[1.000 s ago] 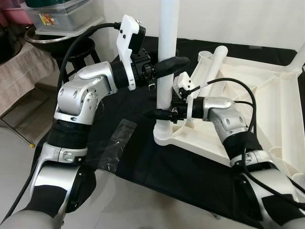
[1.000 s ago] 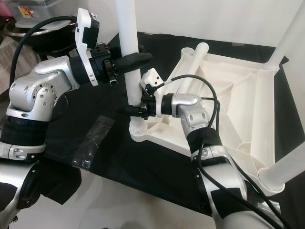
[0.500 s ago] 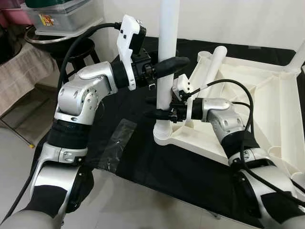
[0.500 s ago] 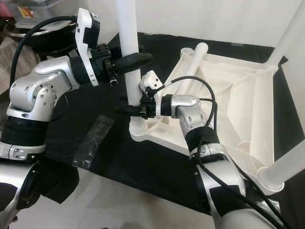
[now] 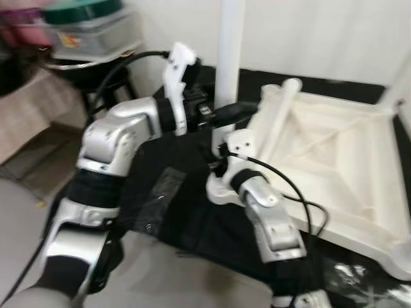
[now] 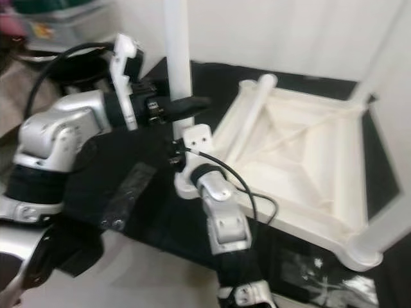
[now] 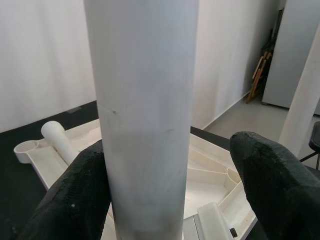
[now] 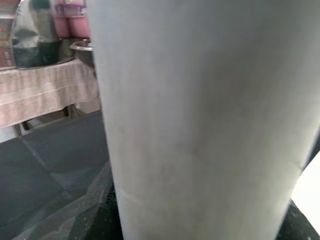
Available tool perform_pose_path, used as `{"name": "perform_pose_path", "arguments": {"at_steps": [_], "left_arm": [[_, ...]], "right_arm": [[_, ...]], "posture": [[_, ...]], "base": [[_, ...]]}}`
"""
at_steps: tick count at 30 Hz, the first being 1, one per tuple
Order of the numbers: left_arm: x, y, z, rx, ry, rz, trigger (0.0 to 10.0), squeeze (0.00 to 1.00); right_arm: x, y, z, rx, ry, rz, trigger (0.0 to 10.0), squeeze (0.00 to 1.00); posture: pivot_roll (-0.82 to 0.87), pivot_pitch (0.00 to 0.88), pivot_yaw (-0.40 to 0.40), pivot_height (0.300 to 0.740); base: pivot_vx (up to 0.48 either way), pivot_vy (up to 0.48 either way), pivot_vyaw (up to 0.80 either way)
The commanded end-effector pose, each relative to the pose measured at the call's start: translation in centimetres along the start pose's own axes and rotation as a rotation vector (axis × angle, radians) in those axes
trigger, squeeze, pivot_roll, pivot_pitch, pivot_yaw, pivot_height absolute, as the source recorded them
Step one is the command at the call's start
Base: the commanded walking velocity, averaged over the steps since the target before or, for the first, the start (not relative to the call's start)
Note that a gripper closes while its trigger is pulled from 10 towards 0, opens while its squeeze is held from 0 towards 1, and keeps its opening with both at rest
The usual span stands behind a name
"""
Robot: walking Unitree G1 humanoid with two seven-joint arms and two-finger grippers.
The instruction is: Building children table
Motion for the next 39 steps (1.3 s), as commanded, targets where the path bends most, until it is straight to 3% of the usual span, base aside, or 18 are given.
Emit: {"name": "perform_pose_path", "arguments": {"at_steps": [1,6,7,11,12,13,14,15,16,18,19,21,22,24,25,33,34,39], "left_arm": [[0.4,0.4,-0.4,-0.015,0.002,-0.024,10.0,0.00],[0.2,0.6,-0.4,-0.011,0.007,-0.012,10.0,0.00],[0.3,0.6,-0.4,-0.009,0.003,-0.016,0.0,0.00],[0.6,0.5,-0.6,-0.011,-0.006,-0.030,0.0,0.00],[0.6,0.5,-0.7,-0.011,-0.006,-0.030,0.0,0.00],[0.6,0.5,-0.6,-0.012,-0.006,-0.031,0.0,0.00],[0.6,0.5,-0.6,-0.011,-0.005,-0.032,0.0,0.00],[0.6,0.5,-0.6,-0.011,-0.005,-0.032,0.0,0.00],[0.5,0.4,-0.4,-0.010,-0.003,-0.032,0.0,0.00],[0.5,0.4,-0.4,-0.008,-0.001,-0.032,0.0,0.00],[0.5,0.4,-0.3,-0.007,0.002,-0.031,0.0,0.00],[0.5,0.4,-0.3,-0.007,0.002,-0.030,0.0,0.00],[0.5,0.3,-0.3,-0.008,0.003,-0.030,0.0,0.00],[0.5,0.3,-0.4,-0.008,0.003,-0.030,0.0,0.00],[0.6,0.3,-0.4,-0.009,0.003,-0.031,0.0,0.00],[0.7,0.2,-0.5,-0.013,0.002,-0.032,0.0,0.00],[0.7,0.2,-0.4,-0.014,0.004,-0.034,0.0,0.00],[0.7,0.1,-0.3,-0.018,0.009,-0.033,0.0,0.00]], "right_arm": [[-1.6,-0.1,-5.0,-0.210,0.096,0.008,0.0,0.00],[-1.4,0.5,-4.0,-0.203,0.082,0.002,0.0,0.00],[-1.3,0.5,-3.6,-0.208,0.073,0.000,10.0,0.00],[-1.2,0.3,-2.5,-0.192,0.074,-0.004,10.0,0.00],[-1.1,0.2,-2.3,-0.187,0.075,-0.009,10.0,0.19],[-0.8,0.4,-1.4,-0.148,0.071,0.057,10.0,1.00],[-0.5,0.7,-0.3,-0.101,0.063,0.142,10.0,1.00],[-0.5,0.7,-0.3,-0.101,0.063,0.142,10.0,1.00],[0.2,1.0,1.6,-0.025,0.043,0.302,10.0,1.00],[0.7,1.1,2.3,-0.003,0.026,0.347,10.0,1.00],[1.6,0.8,3.6,0.035,-0.061,0.516,10.0,1.00],[1.8,0.6,3.9,0.039,-0.083,0.556,10.0,1.00],[2.0,0.4,4.0,0.029,-0.115,0.623,10.0,0.85],[2.2,0.3,4.1,0.018,-0.131,0.658,10.0,0.85],[2.7,0.6,4.3,0.007,-0.149,0.674,10.0,0.00],[3.6,1.7,5.1,0.000,-0.152,0.713,10.0,0.00],[3.3,1.8,5.0,-0.006,-0.124,0.764,0.0,0.00],[2.7,1.6,4.5,-0.024,-0.079,0.872,0.0,0.00]], "posture": [[0.03,0.127,0.056,0.740],[0.02,0.124,0.049,0.740],[0.03,0.122,0.048,0.740],[0.03,0.122,0.050,0.740],[0.03,0.122,0.050,0.740],[0.03,0.119,0.046,0.740],[0.03,0.118,0.048,0.740],[0.03,0.118,0.048,0.740],[0.04,0.114,0.043,0.740],[0.04,0.113,0.043,0.740],[0.04,0.110,0.041,0.740],[0.04,0.110,0.041,0.740],[0.04,0.110,0.041,0.740],[0.05,0.107,0.039,0.740],[0.05,0.108,0.038,0.740],[0.06,0.107,0.038,0.740],[0.07,0.107,0.038,0.740],[0.07,0.108,0.034,0.740]], "base": [[0.000,0.000,0.00],[0.000,0.000,0.00],[0.000,0.000,0.00],[0.000,0.000,0.00],[0.000,0.000,0.00],[0.000,0.000,0.00],[0.000,0.000,0.00],[0.000,0.000,0.00],[0.000,0.000,0.00],[0.000,0.000,0.00],[0.000,0.000,0.00],[0.000,0.000,0.00],[0.000,0.000,0.00],[0.000,0.000,0.00],[0.000,0.000,0.00],[0.000,0.000,0.00],[0.000,0.000,0.00],[0.000,0.000,0.00]]}}
Point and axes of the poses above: a point about 5 cm out from each wrist's last joint towards the gripper, its own y axis pointing out of the wrist towards the gripper, its own z axis along the axis of the wrist's last joint, x = y × z, the point moved 3 cm from there along y, pointing out of the wrist towards the gripper, and after that the axes turned 2 degrees about y, right-handed, at the moved point
